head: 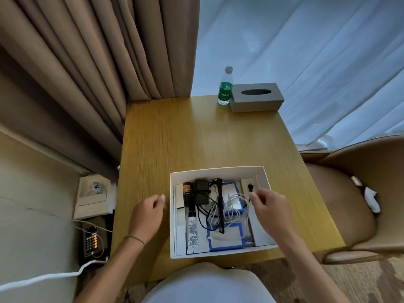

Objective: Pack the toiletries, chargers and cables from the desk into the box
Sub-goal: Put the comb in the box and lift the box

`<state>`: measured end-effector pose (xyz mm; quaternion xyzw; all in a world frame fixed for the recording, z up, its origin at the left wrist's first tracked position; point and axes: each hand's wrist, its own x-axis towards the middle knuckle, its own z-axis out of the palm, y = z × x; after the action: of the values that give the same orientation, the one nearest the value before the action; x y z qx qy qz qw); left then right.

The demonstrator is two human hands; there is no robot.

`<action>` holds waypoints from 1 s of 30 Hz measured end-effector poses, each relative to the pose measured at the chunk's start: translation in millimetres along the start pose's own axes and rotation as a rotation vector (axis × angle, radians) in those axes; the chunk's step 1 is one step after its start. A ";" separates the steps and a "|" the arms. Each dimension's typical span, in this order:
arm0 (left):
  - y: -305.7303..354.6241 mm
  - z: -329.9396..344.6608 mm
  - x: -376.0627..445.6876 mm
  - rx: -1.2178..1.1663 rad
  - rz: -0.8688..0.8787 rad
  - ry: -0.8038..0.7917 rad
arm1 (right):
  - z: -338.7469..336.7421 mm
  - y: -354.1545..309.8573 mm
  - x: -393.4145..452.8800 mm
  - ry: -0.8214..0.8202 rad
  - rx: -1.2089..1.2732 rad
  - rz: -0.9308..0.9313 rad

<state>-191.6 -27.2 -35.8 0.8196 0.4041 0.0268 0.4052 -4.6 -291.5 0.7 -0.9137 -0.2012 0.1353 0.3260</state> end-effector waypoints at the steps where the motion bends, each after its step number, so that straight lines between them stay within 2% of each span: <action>1: 4.9 -0.8 -6.1 -0.014 0.006 0.010 | -4.1 5.0 1.7 0.033 -0.023 -0.020; 5: 24.5 2.3 -19.3 0.003 0.038 0.016 | -14.2 28.0 8.9 0.068 -0.059 -0.024; 9: 36.0 5.5 -23.8 0.260 0.045 0.066 | -17.8 43.6 12.4 0.044 -0.099 -0.030; 13: 40.5 11.4 -28.8 0.465 -0.019 0.070 | -22.4 52.1 14.3 0.021 -0.191 -0.073; 18: 42.3 20.7 -28.8 0.463 -0.071 0.066 | -24.3 61.6 15.1 -0.068 -0.388 -0.065; 21: 45.7 22.8 -28.4 0.442 -0.069 0.091 | -23.0 60.2 16.6 -0.075 -0.401 -0.039; 30: 69.9 9.4 -2.3 0.396 0.154 0.099 | -24.8 51.5 -5.6 0.034 -0.309 0.167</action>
<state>-144.9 -58.9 6.6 0.9094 0.3570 0.0179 0.2125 14.2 -343.9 -13.5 -0.9686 -0.1374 0.1141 0.1728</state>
